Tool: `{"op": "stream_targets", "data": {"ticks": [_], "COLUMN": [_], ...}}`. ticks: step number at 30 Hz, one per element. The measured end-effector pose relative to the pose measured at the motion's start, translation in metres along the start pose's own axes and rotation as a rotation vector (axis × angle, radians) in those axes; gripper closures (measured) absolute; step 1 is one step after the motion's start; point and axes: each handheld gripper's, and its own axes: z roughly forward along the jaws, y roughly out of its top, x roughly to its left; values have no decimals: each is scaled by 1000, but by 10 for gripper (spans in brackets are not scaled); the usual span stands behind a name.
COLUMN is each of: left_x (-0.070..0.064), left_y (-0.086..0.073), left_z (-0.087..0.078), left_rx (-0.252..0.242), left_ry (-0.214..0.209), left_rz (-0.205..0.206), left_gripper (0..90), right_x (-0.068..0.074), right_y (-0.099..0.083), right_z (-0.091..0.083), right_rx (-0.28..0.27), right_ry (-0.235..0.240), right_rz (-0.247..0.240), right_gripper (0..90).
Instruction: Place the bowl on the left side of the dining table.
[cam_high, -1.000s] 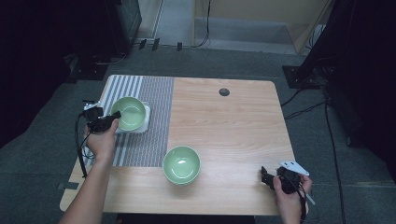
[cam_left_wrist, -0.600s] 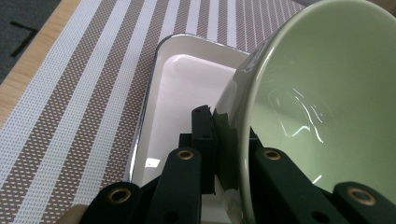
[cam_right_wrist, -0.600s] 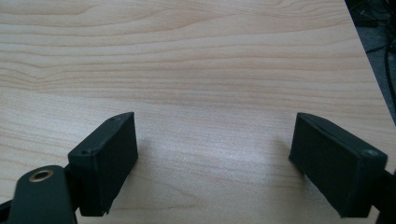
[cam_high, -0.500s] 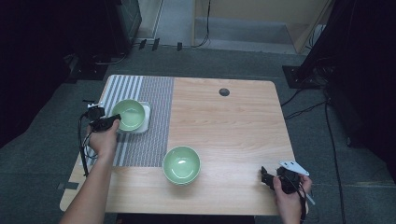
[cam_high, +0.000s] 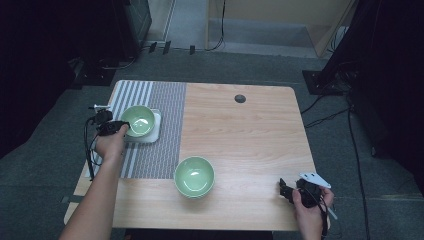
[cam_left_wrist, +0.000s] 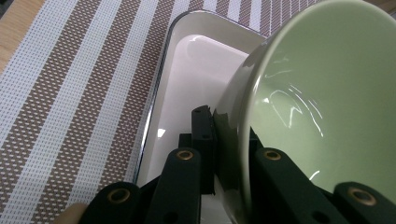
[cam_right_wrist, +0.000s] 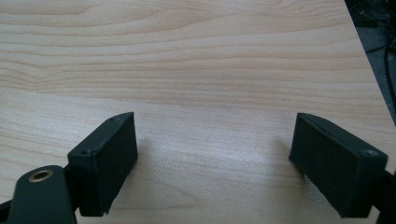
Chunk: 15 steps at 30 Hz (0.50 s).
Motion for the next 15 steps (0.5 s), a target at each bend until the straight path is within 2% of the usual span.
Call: {"op": "stream_targets", "data": {"ticks": [4, 11, 14, 15], "left_x": [-5, -6, -5, -5], "left_y": [10, 10, 11, 11], "left_z": [4, 7, 6, 6], "left_rx": [48, 63, 70, 70], "left_ry": [27, 57, 44, 44], "left_rz": [20, 27, 27, 27], "left_gripper": [842, 838, 831, 796], "right_x": [0, 0, 0, 0], "right_y": [0, 0, 0, 0], "right_z": [0, 0, 0, 0], "right_rx": [0, 0, 0, 0], "right_ry": [0, 1, 1, 1], "right_rz": [-1, -1, -1, -1], "right_gripper": [143, 144, 144, 144]}}
